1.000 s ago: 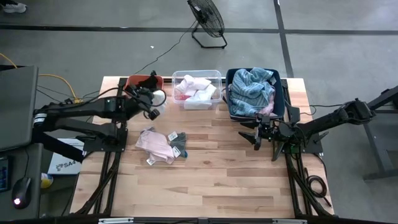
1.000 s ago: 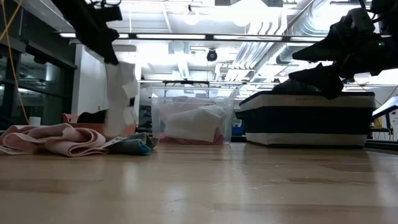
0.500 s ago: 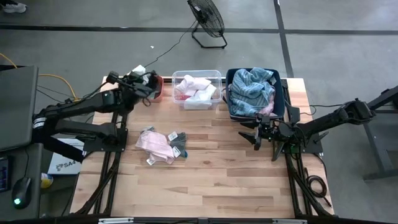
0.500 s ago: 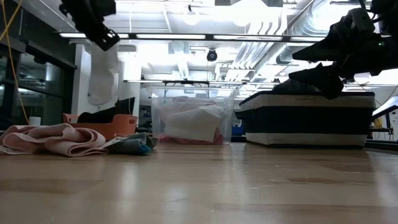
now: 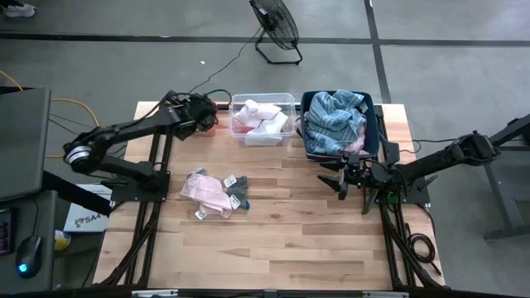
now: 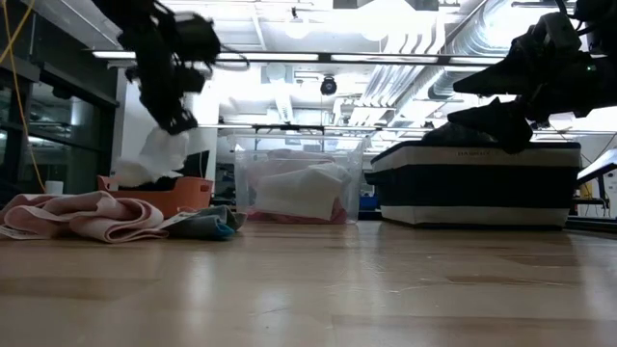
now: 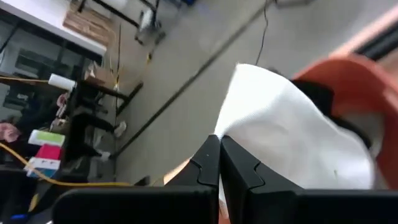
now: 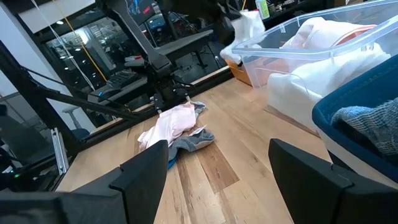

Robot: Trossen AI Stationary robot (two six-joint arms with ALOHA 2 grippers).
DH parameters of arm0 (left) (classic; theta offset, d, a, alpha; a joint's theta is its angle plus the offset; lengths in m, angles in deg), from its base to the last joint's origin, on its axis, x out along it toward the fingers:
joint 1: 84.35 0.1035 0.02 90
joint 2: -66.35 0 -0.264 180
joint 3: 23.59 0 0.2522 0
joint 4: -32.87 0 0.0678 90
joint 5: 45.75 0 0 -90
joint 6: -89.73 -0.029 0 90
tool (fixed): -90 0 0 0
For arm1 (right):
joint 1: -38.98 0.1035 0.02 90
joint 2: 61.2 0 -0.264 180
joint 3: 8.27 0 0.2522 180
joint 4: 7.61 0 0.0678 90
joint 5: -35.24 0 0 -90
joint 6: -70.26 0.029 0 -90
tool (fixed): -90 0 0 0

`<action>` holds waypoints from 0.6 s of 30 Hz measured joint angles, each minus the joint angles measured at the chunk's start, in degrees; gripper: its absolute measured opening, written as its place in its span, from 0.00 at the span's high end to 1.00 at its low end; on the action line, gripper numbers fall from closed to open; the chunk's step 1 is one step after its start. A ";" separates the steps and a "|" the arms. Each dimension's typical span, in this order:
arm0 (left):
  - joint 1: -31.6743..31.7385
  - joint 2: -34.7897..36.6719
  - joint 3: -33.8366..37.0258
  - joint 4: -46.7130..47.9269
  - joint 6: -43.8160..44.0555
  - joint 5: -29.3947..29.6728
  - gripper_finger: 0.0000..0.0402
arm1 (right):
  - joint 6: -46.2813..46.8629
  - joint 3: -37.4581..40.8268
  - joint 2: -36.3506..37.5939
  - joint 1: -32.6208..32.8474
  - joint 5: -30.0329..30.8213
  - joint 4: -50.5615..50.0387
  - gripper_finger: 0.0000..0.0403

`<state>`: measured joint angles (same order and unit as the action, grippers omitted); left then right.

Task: Pick & Place Cloths
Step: Put the white sock into the orange bin

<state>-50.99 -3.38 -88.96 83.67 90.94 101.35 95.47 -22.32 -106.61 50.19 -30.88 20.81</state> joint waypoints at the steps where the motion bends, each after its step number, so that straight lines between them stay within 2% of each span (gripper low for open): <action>1: 0.53 -1.39 0.00 -0.02 -0.62 -1.09 1.00 | 0.00 0.00 0.00 0.00 0.00 0.00 0.33; 5: 2.58 -5.89 0.00 -0.06 -0.97 -8.54 1.00 | 0.00 0.00 0.00 0.00 0.00 0.00 0.33; 9: 4.81 -8.99 0.00 0.05 0.56 -13.50 1.00 | 0.00 0.00 0.00 0.00 -0.02 0.00 0.33; 18: 12.60 -9.74 0.00 0.48 2.53 -23.87 1.00 | 0.00 0.00 0.00 0.00 -0.02 0.00 0.33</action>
<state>-38.39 -13.12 -88.96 84.15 93.48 77.49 95.47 -22.32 -106.61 50.19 -30.90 20.81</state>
